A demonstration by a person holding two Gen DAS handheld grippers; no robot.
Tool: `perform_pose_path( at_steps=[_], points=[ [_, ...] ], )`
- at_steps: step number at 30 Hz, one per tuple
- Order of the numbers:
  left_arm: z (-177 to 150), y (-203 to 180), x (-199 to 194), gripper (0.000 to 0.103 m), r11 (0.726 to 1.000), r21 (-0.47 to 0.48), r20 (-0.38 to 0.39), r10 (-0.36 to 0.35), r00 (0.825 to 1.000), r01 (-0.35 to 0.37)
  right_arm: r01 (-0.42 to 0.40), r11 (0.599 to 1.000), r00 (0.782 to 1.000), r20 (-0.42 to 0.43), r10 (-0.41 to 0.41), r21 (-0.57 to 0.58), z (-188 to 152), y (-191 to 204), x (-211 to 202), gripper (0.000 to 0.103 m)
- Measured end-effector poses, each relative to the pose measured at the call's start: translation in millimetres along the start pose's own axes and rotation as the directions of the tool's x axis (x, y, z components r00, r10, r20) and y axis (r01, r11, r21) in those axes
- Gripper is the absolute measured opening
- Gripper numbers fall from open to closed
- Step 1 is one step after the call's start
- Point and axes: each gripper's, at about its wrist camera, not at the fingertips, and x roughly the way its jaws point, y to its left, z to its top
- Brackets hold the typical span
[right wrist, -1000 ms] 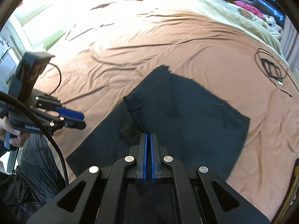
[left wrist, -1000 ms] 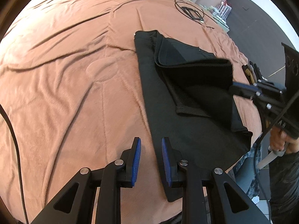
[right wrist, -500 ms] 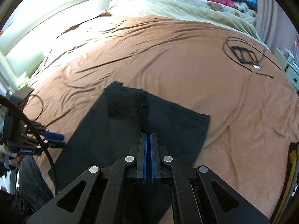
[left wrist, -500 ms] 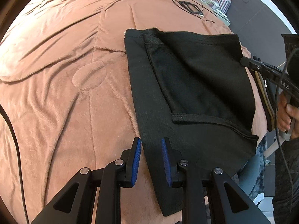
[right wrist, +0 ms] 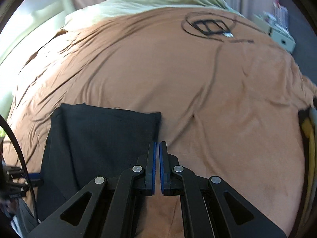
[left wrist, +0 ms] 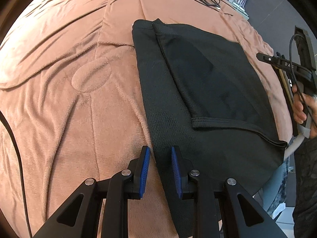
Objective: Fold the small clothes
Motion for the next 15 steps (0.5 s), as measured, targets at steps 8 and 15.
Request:
perform_pose_path(
  at_steps=[8, 15],
  points=[
    [2, -1, 3, 0.024, 1.0, -0.009, 0.013, -0.014, 1.0, 0.014, -0.017, 0.994, 0.999, 0.028, 0.02, -0.105, -22, 33, -28, 0.065],
    [-9, 9, 0, 0.024, 0.999, -0.019, 0.026, -0.029, 0.999, 0.029, -0.086, 0.947, 0.996, -0.02, 0.084, -0.311, -49, 83, -40, 0.065]
  ],
)
